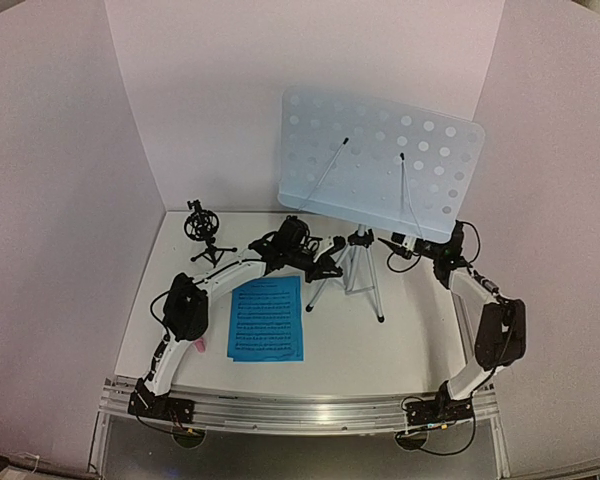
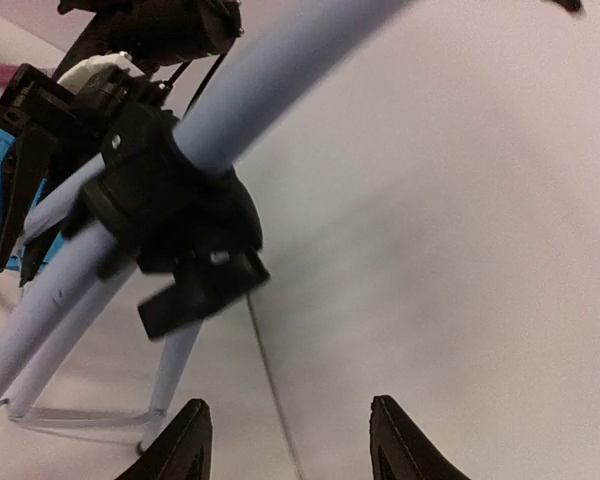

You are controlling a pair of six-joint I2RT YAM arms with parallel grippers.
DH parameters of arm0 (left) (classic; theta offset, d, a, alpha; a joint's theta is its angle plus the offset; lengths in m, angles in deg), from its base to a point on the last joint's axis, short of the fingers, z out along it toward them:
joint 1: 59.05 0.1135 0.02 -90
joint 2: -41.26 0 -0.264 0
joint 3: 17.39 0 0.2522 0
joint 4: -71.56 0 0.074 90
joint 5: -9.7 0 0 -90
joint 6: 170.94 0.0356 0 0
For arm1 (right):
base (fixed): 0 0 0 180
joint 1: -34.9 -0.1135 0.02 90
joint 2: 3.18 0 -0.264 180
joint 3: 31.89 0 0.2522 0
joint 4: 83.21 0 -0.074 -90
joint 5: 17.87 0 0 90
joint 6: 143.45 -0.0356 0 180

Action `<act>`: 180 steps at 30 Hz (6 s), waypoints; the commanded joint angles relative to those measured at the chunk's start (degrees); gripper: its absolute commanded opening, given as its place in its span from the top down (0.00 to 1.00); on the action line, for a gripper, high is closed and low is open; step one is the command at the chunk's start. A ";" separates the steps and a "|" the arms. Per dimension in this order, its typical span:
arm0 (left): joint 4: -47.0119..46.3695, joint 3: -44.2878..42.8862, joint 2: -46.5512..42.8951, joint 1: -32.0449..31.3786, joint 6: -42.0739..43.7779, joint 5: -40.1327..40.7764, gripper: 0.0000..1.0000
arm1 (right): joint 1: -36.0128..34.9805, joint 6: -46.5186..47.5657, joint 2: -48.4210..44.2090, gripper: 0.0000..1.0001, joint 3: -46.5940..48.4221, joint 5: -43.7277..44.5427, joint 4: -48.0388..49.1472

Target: Set up the instrument practice props

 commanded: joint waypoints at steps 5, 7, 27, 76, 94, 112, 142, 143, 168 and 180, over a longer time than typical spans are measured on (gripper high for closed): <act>-1.95 -1.82 2.18 0.74 0.01 1.61 1.00 | -4.56 24.99 -1.64 0.47 -1.31 6.35 6.50; -1.52 -2.70 2.71 0.79 0.17 1.63 1.00 | -4.62 26.75 -2.30 0.47 -1.99 6.76 6.60; 0.48 -4.90 4.25 0.95 0.82 1.54 1.00 | -7.53 29.68 -6.80 0.62 -6.34 7.86 7.66; -2.10 0.96 -0.01 1.54 2.68 1.62 1.00 | -5.06 5.15 -1.33 0.81 17.42 -0.60 -49.68; -1.57 0.75 0.36 1.50 2.60 1.71 1.00 | -5.24 14.87 -2.74 0.61 17.17 -3.46 -49.47; -1.53 0.77 0.21 1.44 3.64 2.16 1.00 | -5.07 11.56 4.56 0.76 24.20 -11.19 -49.37; 1.27 -1.77 0.03 0.99 10.05 7.37 1.00 | -4.29 -8.62 1.28 0.99 21.76 -10.21 -49.99; 1.22 -1.72 -0.02 0.87 10.36 7.69 1.00 | -4.22 -9.21 1.36 0.99 21.98 -10.55 -50.03; -13.52 3.13 1.33 -0.40 -2.51 11.52 1.00 | -3.22 -15.84 -7.15 0.61 12.10 1.47 -49.90; -17.28 12.13 -3.64 -0.31 -2.65 11.90 1.00 | -9.49 -25.91 -11.16 0.27 2.18 11.32 -40.79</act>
